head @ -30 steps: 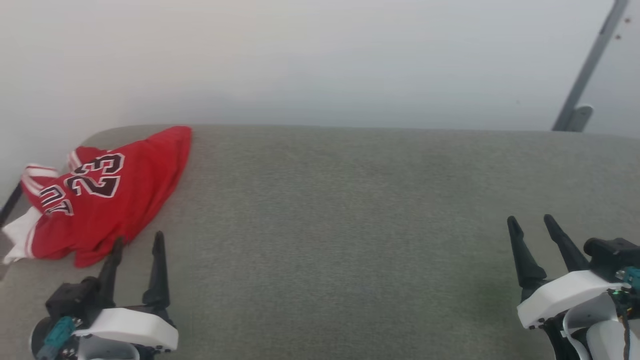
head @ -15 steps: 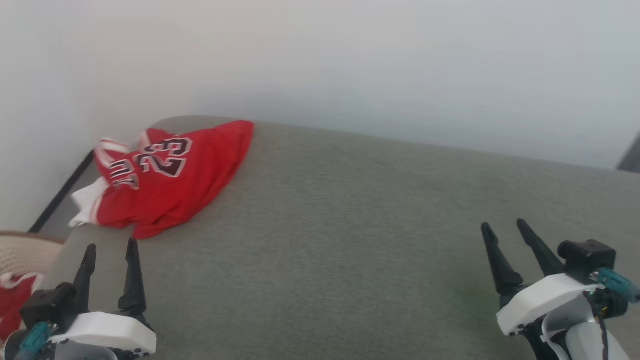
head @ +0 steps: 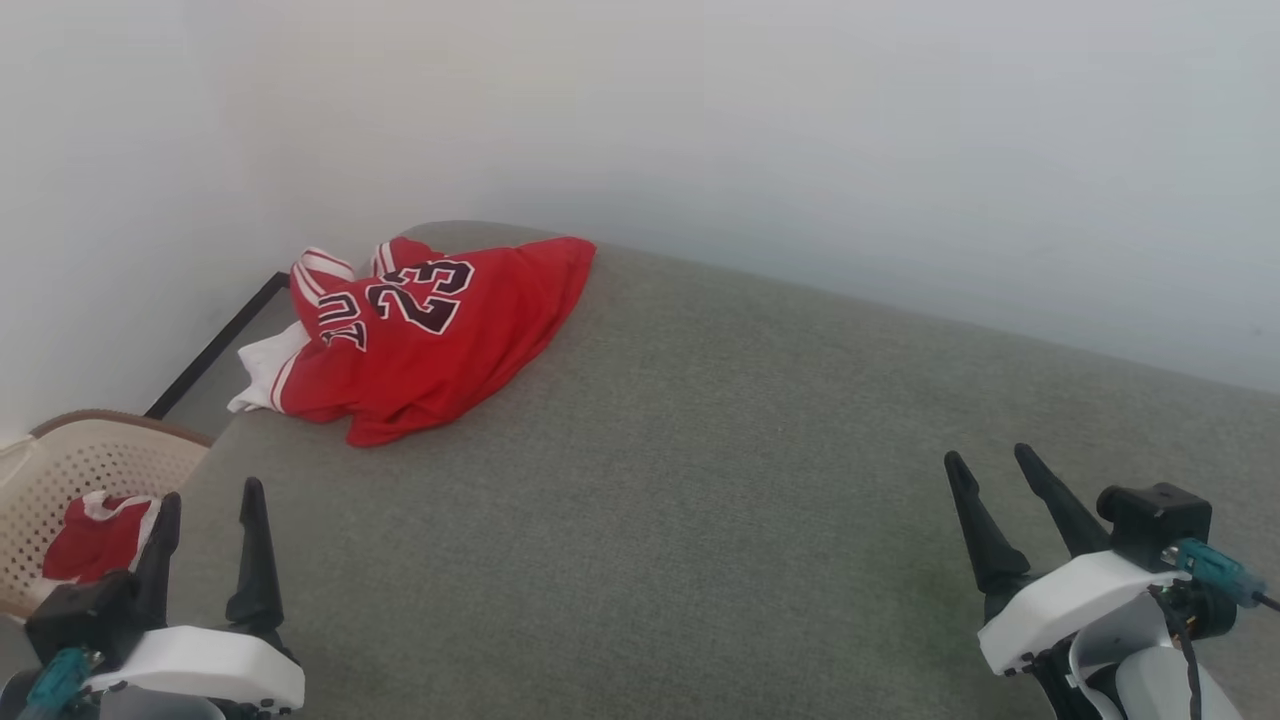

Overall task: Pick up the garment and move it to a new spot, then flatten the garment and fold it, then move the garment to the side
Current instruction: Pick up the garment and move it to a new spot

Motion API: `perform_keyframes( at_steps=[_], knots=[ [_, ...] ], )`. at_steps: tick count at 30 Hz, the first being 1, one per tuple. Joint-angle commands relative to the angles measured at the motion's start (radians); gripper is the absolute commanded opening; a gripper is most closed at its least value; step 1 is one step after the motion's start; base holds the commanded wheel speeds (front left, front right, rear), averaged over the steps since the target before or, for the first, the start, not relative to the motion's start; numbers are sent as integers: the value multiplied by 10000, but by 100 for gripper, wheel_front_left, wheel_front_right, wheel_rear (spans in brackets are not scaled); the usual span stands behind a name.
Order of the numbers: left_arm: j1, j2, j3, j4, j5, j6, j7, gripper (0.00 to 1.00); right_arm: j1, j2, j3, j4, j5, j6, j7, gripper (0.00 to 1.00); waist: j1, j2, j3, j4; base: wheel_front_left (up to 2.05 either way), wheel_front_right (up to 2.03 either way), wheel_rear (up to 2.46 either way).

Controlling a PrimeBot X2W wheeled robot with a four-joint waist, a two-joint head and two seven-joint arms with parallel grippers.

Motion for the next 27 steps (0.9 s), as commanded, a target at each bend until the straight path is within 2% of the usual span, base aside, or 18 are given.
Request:
perform_keyframes(
  at_steps=[1, 13, 19, 27],
  knots=[
    [58, -11, 29, -53, -64, 89, 56, 100, -68, 19, 0, 39, -13, -3, -55, 100, 0, 0, 25, 58, 0, 0, 0],
    [-648, -122, -78, 15, -327, 243, 378, 100, -104, -80, -138, -152, 45, -1, -37, 100, 0, 0, 499, 112, 0, 0, 0],
    [-1825, 34, -229, 489, -340, 194, 482, 100, -323, -271, -205, -427, 63, -3, 57, 100, 0, 0, 1191, -195, 0, 0, 0],
    [-4091, 267, -463, 1601, -289, 118, 410, 100, -723, -800, -479, -1113, 122, -3, 236, 100, 0, 0, 2758, -792, 0, 0, 0]
  ],
)
